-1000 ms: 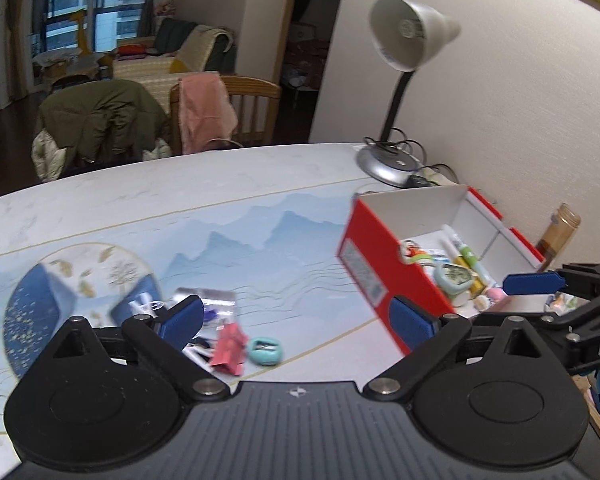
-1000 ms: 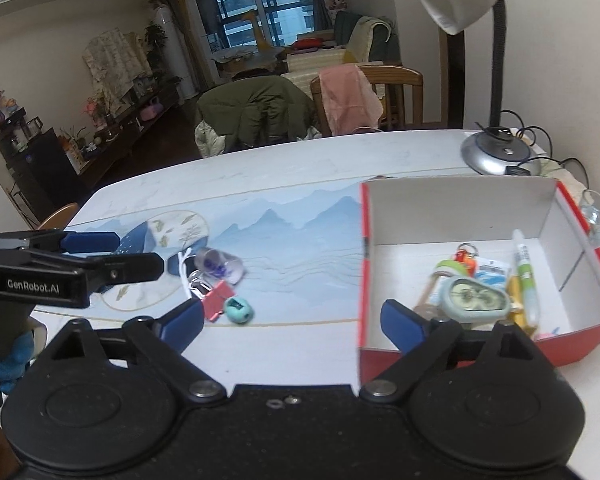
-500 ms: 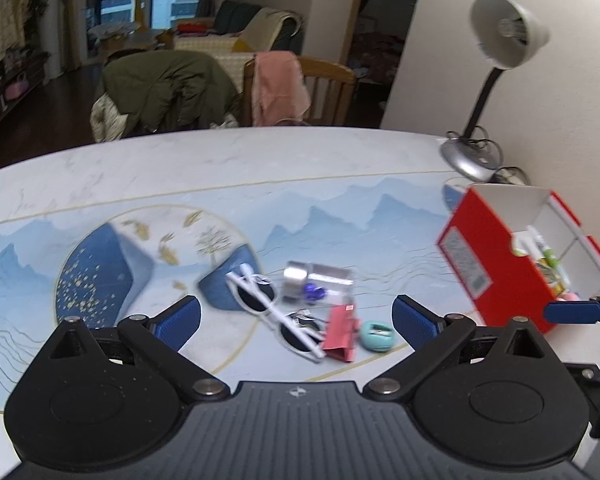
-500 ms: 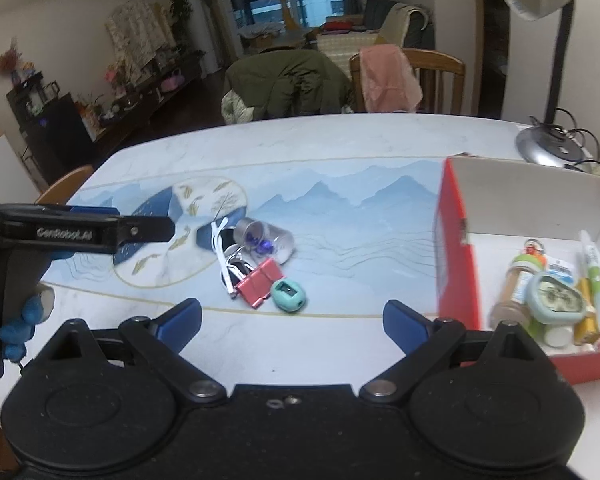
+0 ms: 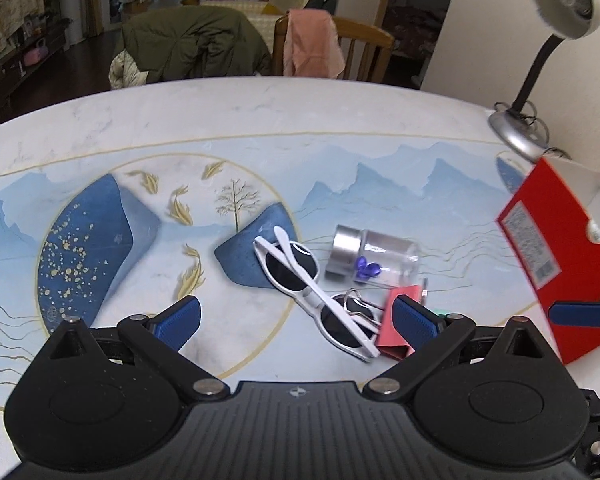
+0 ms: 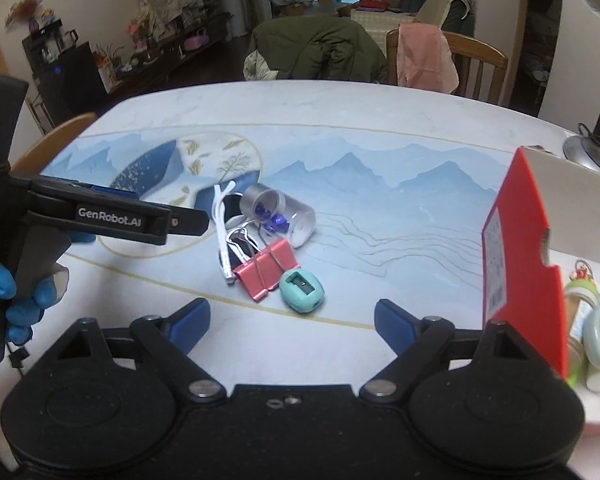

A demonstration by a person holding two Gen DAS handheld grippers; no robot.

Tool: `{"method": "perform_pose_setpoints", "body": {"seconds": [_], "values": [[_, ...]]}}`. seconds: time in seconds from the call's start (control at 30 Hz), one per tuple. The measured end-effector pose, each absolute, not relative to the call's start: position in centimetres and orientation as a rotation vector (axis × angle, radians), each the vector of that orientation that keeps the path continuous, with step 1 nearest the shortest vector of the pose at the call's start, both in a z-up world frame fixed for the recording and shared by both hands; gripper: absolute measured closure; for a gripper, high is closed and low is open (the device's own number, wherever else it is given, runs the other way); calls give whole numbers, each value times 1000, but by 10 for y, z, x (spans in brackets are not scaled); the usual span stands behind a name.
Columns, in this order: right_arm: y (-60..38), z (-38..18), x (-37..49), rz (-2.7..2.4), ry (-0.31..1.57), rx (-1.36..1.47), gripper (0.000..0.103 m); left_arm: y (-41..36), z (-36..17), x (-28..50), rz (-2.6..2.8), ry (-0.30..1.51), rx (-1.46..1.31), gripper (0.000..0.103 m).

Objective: Organize rigid objects
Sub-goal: 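Withdraw both tools from the box toward the items on the runner, then grasp the white sunglasses with the left tool while the right tool grasps the teal sharpener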

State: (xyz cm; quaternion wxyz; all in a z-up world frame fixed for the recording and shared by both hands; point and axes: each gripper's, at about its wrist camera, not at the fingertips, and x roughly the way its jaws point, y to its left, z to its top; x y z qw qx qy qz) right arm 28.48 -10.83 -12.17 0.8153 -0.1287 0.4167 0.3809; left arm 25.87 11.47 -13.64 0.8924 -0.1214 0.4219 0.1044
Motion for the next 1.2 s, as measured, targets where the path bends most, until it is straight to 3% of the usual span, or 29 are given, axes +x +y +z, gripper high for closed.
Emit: {"method": "perform_pose_setpoints", "body": {"seconds": [0.5,0.97,1.03,1.2], "values": [[-82,-153,315,875,903,-366,36,132,-163,294,347,919,-299,2],[-63,-171,320,936,884,-472,50,122,-174,305,344,949,-227,27],[-63,-173,322,936,895,-470,56,120,-174,307,335,947,-211,29],[-63,-177,321,946,900,-481,66,115,-172,308,311,942,-151,56]]}}
